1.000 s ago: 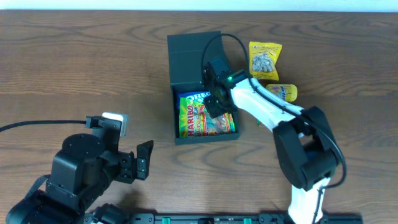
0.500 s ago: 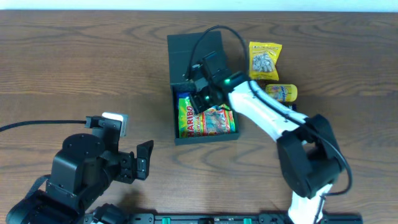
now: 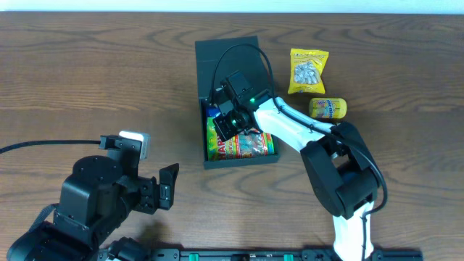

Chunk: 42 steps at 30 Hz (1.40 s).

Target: Pack container

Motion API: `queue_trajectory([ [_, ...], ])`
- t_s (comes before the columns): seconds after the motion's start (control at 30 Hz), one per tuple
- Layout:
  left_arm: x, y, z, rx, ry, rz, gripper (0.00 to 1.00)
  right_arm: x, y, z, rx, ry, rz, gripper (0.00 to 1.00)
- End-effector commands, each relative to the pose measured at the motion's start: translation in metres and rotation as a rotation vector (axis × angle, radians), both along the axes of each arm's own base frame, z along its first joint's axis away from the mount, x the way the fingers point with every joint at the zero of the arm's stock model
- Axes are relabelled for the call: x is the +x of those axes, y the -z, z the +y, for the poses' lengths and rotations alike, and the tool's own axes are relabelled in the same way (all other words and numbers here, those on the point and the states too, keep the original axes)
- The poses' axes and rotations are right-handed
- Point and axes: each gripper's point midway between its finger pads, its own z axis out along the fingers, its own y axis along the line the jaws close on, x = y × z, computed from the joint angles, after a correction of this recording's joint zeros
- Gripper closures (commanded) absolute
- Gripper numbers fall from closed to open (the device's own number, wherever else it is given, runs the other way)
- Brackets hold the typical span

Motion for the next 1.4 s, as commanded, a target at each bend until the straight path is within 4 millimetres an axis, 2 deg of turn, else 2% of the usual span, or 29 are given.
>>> queue_trajectory([
  [0.0,-0.001,-0.008,0.0,-0.012,0.001,-0.019,0.05,-0.016,0.012,0.0,0.006,-0.082,0.053,0.99],
  [0.17,-0.001,-0.008,0.0,-0.011,0.001,-0.019,0.05,-0.023,0.014,-0.006,-0.018,-0.1,0.075,0.99],
  [0.33,-0.001,-0.008,0.0,-0.011,0.0,-0.02,0.05,-0.015,-0.008,-0.018,-0.017,-0.07,0.065,0.99],
  [0.43,-0.001,-0.008,0.0,-0.011,0.0,-0.019,0.04,0.0,-0.032,-0.034,-0.034,-0.019,0.002,0.99],
  [0.5,-0.001,-0.008,0.0,-0.01,0.0,-0.02,0.05,0.014,-0.049,-0.051,-0.072,0.048,-0.055,0.99],
  [0.63,0.0,-0.008,0.001,-0.007,-0.005,-0.022,0.05,0.034,-0.061,-0.094,-0.214,0.201,-0.127,0.99],
  [0.73,0.0,-0.009,0.002,-0.006,-0.006,-0.023,0.05,0.032,-0.054,-0.11,-0.278,0.23,-0.114,0.99],
  [0.93,0.0,-0.009,0.002,-0.005,-0.008,-0.023,0.05,0.031,-0.039,-0.124,-0.356,0.276,-0.101,0.99],
  [1.1,0.0,-0.008,0.002,-0.005,-0.007,-0.022,0.05,0.032,-0.017,-0.136,-0.434,0.31,-0.085,0.99],
  [1.37,0.0,-0.008,0.002,-0.005,-0.007,-0.023,0.05,0.027,0.017,-0.14,-0.484,0.32,-0.02,0.99],
])
